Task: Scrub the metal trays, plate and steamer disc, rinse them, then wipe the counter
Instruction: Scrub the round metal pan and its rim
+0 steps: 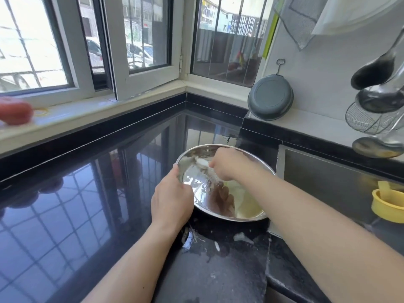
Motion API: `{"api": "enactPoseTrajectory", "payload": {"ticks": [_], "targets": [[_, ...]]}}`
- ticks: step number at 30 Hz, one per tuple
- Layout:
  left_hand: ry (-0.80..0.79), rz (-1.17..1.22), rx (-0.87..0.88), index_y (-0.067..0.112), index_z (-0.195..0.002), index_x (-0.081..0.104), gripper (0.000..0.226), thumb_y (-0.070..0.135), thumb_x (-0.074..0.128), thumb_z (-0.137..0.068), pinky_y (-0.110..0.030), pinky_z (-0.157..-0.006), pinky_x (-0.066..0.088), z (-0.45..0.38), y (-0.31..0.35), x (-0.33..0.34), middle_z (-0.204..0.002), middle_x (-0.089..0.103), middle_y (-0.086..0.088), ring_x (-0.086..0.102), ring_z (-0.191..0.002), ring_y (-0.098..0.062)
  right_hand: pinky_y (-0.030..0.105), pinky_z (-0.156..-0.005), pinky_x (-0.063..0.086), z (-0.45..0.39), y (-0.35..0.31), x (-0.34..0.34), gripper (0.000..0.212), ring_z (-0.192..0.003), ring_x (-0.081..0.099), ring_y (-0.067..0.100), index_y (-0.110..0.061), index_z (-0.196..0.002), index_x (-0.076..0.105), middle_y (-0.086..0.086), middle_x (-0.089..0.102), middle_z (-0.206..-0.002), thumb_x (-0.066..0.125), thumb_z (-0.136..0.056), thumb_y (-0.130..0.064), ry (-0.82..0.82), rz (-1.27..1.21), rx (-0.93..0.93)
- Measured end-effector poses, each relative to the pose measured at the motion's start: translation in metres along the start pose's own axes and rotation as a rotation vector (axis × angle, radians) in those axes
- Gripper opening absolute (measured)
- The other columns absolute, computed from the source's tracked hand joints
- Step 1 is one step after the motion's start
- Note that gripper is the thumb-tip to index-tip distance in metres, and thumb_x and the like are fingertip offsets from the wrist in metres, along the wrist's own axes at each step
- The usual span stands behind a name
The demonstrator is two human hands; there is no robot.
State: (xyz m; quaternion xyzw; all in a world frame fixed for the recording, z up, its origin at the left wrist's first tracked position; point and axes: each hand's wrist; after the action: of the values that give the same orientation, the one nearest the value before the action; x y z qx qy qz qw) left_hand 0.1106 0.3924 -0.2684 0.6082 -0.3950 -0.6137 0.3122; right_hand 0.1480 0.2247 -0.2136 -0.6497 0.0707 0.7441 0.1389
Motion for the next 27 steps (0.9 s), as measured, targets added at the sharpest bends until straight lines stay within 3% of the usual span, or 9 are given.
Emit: {"api": "enactPoseTrajectory", "payload": {"ticks": [2, 5, 9, 15, 19, 21, 23, 25, 27], "targets": [[-0.003, 0.003, -0.010, 0.037, -0.144, 0.052, 0.064, 0.012, 0.043, -0.086, -0.045, -0.091, 0.054, -0.001, -0.001, 0.001, -0.113, 0.071, 0.008, 0.064, -0.103, -0.023, 0.034, -0.075, 0.048, 0.000, 0.000, 0.013, 0.015, -0.098, 0.065, 0.036, -0.018, -0.103, 0.069, 0.008, 0.063, -0.101, 0.059, -0.092, -0.020, 0.123, 0.050, 0.006], [0.014, 0.035, -0.015, 0.035, -0.146, 0.051, 0.063, 0.015, 0.044, -0.088, -0.045, -0.096, 0.053, -0.003, -0.003, 0.002, -0.121, 0.070, 0.009, 0.063, -0.110, -0.023, 0.040, -0.093, 0.055, 0.007, -0.006, 0.013, 0.038, -0.114, 0.065, 0.033, -0.026, -0.126, 0.072, 0.005, 0.070, -0.124, 0.055, -0.096, -0.010, -0.047, -0.101, -0.116], [0.020, 0.068, -0.008, 0.036, -0.133, 0.059, 0.048, 0.017, 0.045, -0.091, -0.043, -0.091, 0.053, -0.004, -0.005, 0.002, -0.110, 0.071, 0.012, 0.064, -0.105, -0.022, 0.035, -0.075, 0.055, 0.018, -0.005, -0.008, 0.042, -0.087, 0.065, 0.026, -0.031, -0.124, 0.073, 0.006, 0.075, -0.110, 0.058, -0.095, -0.005, -0.301, -0.118, -0.221], [-0.012, 0.036, -0.009, 0.036, -0.145, 0.052, 0.064, 0.013, 0.044, -0.085, -0.046, -0.098, 0.052, -0.003, -0.004, 0.003, -0.125, 0.069, 0.009, 0.062, -0.114, -0.024, 0.035, -0.072, 0.043, 0.000, 0.007, 0.013, 0.036, -0.094, 0.060, 0.033, -0.016, -0.127, 0.065, 0.009, 0.063, -0.111, 0.057, -0.092, -0.020, 0.095, 0.173, 0.011], [-0.008, 0.077, -0.016, 0.038, -0.125, 0.062, 0.049, 0.013, 0.044, -0.087, -0.042, -0.090, 0.052, -0.004, -0.005, 0.000, -0.105, 0.070, 0.012, 0.063, -0.100, -0.021, 0.034, -0.090, 0.053, 0.011, -0.006, 0.008, 0.039, -0.107, 0.065, 0.029, -0.027, -0.130, 0.070, 0.000, 0.069, -0.122, 0.054, -0.097, -0.012, -0.083, -0.069, -0.136], [-0.003, 0.109, -0.019, 0.039, -0.115, 0.063, 0.040, 0.015, 0.045, -0.088, -0.042, -0.087, 0.053, -0.003, -0.005, -0.002, -0.099, 0.070, 0.014, 0.063, -0.097, -0.019, 0.042, -0.098, 0.055, 0.022, -0.007, 0.001, 0.041, -0.109, 0.068, 0.030, -0.030, -0.128, 0.071, -0.002, 0.073, -0.120, 0.058, -0.096, -0.009, -0.226, -0.110, -0.247], [-0.008, 0.104, -0.016, 0.037, -0.125, 0.061, 0.050, 0.014, 0.044, -0.084, -0.044, -0.091, 0.054, -0.002, -0.004, -0.003, -0.106, 0.070, 0.012, 0.064, -0.102, -0.021, 0.050, -0.101, 0.053, 0.029, 0.001, -0.006, 0.040, -0.113, 0.066, 0.033, -0.034, -0.127, 0.071, 0.000, 0.073, -0.120, 0.062, -0.095, -0.011, -0.346, -0.027, -0.281], [-0.006, 0.072, -0.017, 0.034, -0.136, 0.058, 0.060, 0.016, 0.042, -0.080, -0.046, -0.095, 0.053, -0.002, -0.003, -0.002, -0.115, 0.070, 0.008, 0.063, -0.109, -0.024, 0.051, -0.102, 0.052, 0.028, 0.011, -0.011, 0.040, -0.114, 0.065, 0.034, -0.036, -0.126, 0.071, -0.001, 0.071, -0.124, 0.062, -0.096, -0.012, -0.299, 0.043, -0.221], [-0.010, 0.059, -0.012, 0.033, -0.135, 0.058, 0.058, 0.013, 0.043, -0.083, -0.044, -0.094, 0.053, -0.002, -0.002, -0.001, -0.113, 0.071, 0.007, 0.063, -0.108, -0.025, 0.043, -0.094, 0.056, 0.022, 0.021, -0.009, 0.040, -0.104, 0.067, 0.030, -0.035, -0.127, 0.070, 0.002, 0.069, -0.124, 0.056, -0.097, -0.013, -0.074, 0.163, -0.131]]}}
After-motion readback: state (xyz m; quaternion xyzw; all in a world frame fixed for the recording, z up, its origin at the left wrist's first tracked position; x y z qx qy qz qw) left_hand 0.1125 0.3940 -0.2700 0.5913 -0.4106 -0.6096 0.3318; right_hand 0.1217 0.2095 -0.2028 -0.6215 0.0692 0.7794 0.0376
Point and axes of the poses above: each hand's wrist, its own z-axis away from the middle knuckle, its own x-axis out of the palm, y = z × x
